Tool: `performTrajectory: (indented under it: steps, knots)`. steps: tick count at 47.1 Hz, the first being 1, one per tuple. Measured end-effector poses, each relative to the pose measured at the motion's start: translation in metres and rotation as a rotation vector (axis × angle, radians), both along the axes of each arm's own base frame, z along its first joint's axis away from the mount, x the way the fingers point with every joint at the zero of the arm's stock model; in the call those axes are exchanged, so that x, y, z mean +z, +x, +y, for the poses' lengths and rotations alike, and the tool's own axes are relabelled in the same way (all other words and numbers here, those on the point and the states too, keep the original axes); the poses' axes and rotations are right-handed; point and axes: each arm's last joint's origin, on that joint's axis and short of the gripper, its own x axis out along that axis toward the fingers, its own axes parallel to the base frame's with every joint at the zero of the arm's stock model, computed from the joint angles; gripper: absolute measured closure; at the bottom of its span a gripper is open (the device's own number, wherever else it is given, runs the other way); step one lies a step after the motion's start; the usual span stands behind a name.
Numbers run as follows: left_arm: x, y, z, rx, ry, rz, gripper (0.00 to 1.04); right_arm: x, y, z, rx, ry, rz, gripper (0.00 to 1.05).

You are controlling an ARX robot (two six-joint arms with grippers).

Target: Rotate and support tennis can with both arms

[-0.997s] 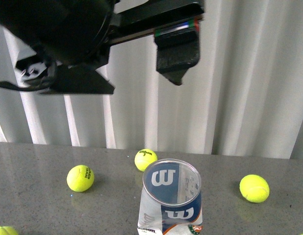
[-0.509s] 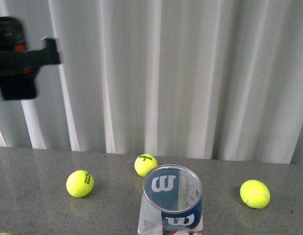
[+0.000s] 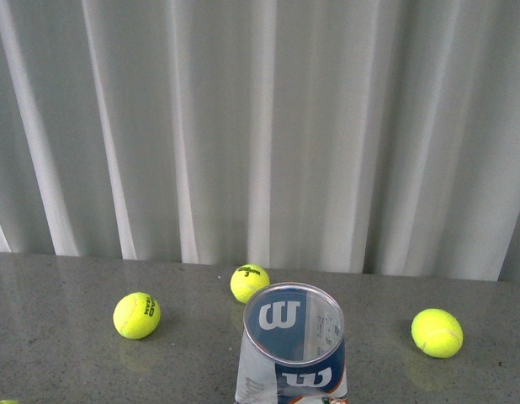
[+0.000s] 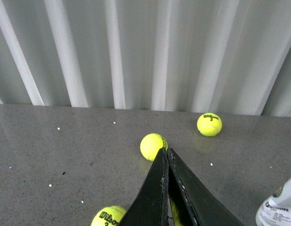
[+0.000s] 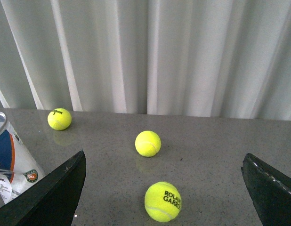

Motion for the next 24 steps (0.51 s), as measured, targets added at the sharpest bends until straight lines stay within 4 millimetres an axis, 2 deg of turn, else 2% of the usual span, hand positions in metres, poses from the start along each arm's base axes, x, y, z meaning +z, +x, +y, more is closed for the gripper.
performTrajectory:
  steps: [18,24]
  knots:
    - [-0.017,-0.026,0.021,0.002,0.0,0.001,1.01,0.0,0.0,0.0,0.0,0.0,0.0,0.07]
    - [-0.02,-0.032,0.022,0.011,0.0,0.001,1.01,0.0,0.0,0.0,0.0,0.0,0.0,0.07]
